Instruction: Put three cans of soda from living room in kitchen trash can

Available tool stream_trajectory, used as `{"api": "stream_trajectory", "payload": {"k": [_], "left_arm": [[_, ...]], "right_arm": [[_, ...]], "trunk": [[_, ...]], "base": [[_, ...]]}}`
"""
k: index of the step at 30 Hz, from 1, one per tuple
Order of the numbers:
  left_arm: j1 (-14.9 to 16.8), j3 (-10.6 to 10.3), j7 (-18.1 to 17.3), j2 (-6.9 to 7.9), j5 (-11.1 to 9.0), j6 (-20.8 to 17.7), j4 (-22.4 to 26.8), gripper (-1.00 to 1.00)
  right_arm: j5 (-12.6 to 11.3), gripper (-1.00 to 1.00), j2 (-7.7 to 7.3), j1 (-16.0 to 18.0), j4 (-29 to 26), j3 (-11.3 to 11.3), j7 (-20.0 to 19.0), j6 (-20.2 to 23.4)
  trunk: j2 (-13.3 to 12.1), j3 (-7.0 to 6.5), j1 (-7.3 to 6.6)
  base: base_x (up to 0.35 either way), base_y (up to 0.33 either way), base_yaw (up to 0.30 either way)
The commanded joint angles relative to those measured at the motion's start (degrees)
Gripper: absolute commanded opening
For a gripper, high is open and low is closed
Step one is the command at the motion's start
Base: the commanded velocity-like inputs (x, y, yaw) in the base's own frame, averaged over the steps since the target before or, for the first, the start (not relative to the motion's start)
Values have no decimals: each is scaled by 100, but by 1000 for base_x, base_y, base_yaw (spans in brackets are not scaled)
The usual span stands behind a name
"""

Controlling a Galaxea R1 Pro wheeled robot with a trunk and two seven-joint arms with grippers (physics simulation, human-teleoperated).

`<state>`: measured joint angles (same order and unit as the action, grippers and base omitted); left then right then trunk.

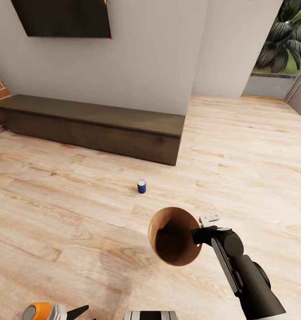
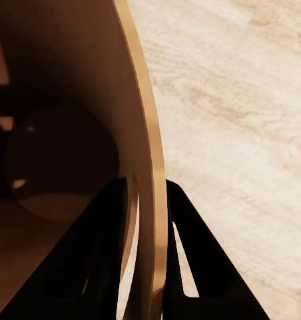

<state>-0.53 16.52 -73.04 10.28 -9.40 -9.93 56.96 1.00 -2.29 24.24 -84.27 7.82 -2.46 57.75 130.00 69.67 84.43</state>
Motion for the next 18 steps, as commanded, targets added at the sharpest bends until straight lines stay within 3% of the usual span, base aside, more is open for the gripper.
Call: {"api": "stream_trajectory", "payload": {"k": [1, 18], "left_arm": [[0, 0, 0, 0, 0, 0, 0, 100], [1, 0, 0, 0, 0, 0, 0, 100]], "right_arm": [[-109, -100, 1, 1, -1, 0, -26, 0], [-109, -100, 1, 1, -1, 8, -26, 0]], "trunk": [[0, -6, 0], [0, -153, 0]], "base": [[0, 0, 0], [0, 0, 0]]}}
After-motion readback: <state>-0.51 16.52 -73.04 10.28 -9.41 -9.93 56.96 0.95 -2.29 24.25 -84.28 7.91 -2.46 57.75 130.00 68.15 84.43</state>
